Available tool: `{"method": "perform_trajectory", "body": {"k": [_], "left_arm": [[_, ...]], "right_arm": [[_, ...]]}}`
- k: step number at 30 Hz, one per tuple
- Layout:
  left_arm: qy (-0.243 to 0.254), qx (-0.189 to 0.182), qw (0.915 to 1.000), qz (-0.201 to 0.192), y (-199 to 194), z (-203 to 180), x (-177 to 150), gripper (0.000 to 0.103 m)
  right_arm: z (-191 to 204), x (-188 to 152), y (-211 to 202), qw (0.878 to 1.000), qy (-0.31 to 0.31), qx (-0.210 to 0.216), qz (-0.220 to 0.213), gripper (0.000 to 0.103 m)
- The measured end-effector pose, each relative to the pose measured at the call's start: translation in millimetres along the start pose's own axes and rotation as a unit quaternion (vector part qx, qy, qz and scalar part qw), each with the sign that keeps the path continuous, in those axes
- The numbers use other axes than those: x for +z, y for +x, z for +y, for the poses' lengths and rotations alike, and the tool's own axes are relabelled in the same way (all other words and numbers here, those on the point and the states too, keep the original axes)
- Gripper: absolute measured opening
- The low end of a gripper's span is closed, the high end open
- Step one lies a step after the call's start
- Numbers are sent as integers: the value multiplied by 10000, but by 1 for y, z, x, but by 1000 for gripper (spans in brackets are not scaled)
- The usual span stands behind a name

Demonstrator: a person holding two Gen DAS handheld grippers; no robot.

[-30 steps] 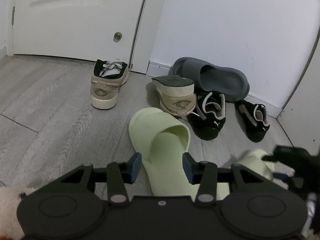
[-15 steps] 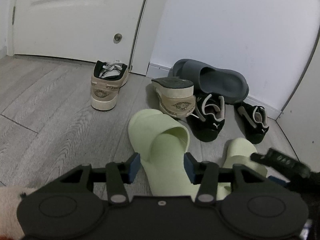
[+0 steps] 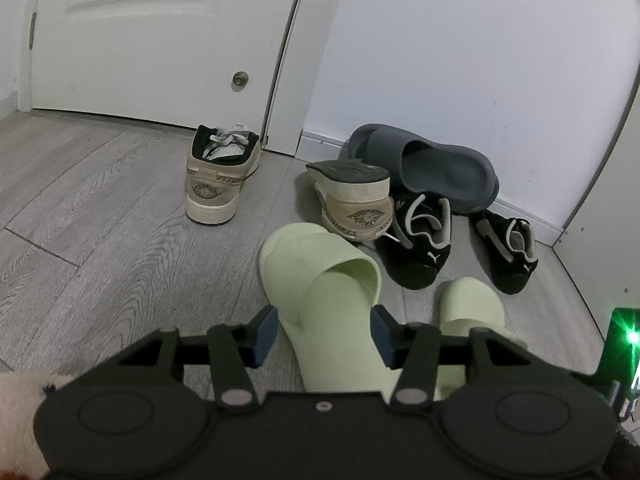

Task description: Organize scattered shoes

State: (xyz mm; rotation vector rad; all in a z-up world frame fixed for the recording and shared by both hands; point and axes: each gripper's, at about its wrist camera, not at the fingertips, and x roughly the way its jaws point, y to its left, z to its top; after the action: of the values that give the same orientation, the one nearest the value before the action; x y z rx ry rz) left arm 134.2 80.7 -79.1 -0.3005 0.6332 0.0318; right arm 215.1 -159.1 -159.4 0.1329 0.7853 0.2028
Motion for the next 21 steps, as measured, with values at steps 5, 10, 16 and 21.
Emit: {"method": "perform_trajectory", "body": {"k": [5,10,16,21], "left_arm": [[-8,24,10000,-1,0,-1,0,52],[95,235,9996,79,10,-6,13,52],[499,600,9961,404,66,-18,29,53],[458,949,9916,746,110,-14,30,45]], "right_arm": [[4,-1,0,9998,-102,177,79,93],[-9,5,-7,9983,475,343,-71,93],[-18,11,-15,9951,825,315,-452,93],[-17,14,-12,9957,727,274,-513,93]]}}
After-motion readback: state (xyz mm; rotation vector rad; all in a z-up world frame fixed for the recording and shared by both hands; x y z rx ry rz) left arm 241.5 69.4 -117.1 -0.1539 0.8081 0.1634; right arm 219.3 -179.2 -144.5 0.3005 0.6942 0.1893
